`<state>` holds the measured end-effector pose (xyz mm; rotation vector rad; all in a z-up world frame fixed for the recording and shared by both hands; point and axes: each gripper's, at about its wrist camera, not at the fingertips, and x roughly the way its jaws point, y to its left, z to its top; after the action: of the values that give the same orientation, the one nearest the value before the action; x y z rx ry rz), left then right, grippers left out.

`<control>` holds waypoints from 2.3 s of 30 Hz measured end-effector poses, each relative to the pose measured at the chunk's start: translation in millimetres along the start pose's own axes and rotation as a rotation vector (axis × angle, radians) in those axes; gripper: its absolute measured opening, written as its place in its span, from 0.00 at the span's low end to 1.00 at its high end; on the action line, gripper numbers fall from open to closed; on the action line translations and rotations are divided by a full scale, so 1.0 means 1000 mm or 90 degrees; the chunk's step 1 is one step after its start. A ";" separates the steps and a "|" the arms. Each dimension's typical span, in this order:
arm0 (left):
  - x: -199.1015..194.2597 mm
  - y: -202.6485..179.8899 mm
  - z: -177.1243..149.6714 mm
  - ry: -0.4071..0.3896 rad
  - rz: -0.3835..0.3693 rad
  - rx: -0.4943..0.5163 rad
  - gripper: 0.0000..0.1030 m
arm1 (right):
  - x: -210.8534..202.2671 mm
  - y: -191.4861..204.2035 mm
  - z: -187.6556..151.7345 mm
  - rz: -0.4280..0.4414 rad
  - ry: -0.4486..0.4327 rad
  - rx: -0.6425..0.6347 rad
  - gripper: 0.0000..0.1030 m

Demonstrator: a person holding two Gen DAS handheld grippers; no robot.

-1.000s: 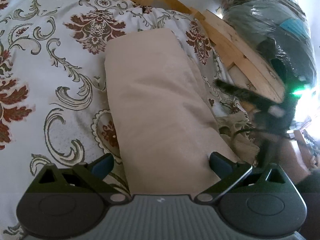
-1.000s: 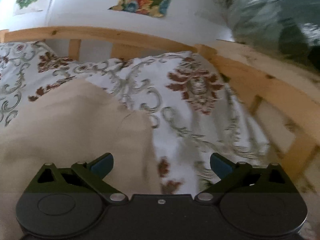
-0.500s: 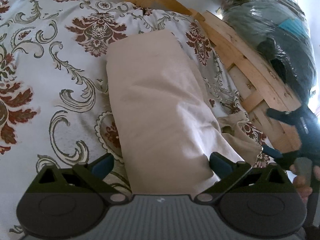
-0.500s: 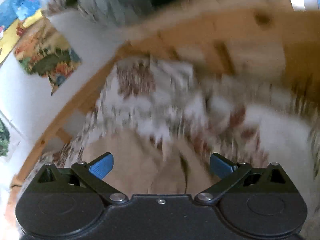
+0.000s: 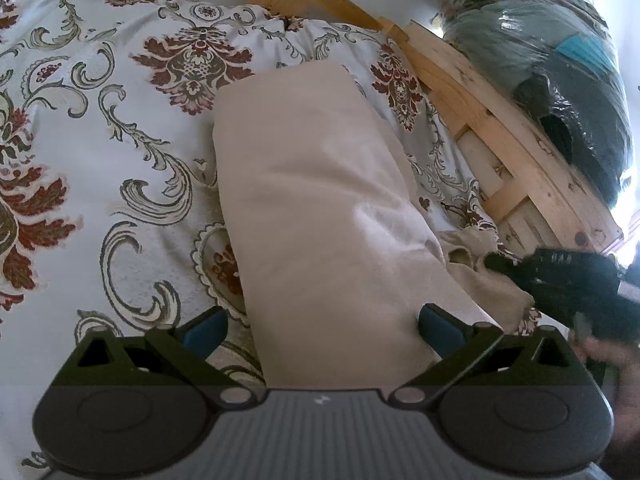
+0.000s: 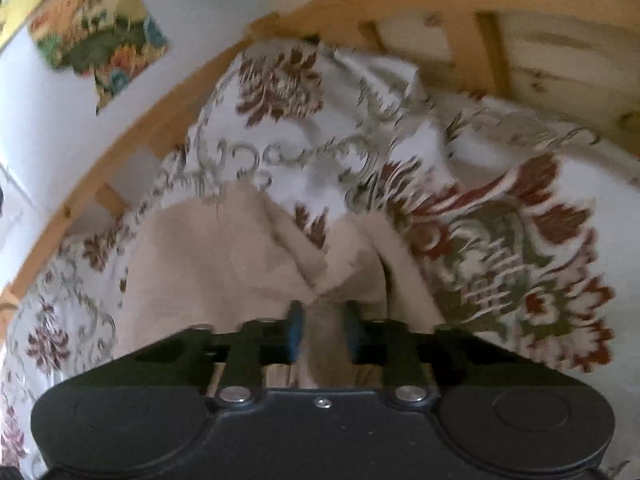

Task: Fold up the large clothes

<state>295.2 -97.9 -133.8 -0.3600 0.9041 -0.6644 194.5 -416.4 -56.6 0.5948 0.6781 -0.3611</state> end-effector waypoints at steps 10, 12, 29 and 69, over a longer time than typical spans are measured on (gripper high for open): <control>-0.001 0.001 0.000 0.002 -0.001 0.000 1.00 | -0.013 -0.013 0.009 -0.054 -0.082 -0.038 0.21; 0.000 0.000 0.000 0.003 -0.001 -0.003 1.00 | -0.013 -0.022 0.013 -0.020 -0.079 -0.003 0.40; 0.001 0.006 -0.002 0.006 -0.018 -0.016 1.00 | 0.005 -0.028 0.003 -0.025 0.032 -0.031 0.17; 0.021 0.057 0.044 0.007 -0.056 -0.154 0.99 | 0.041 0.004 -0.005 0.002 0.066 0.025 0.81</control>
<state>361.7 -68.5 -151.9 -0.6150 0.9859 -0.6397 223.4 -415.3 -85.7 0.6560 0.7700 -0.3427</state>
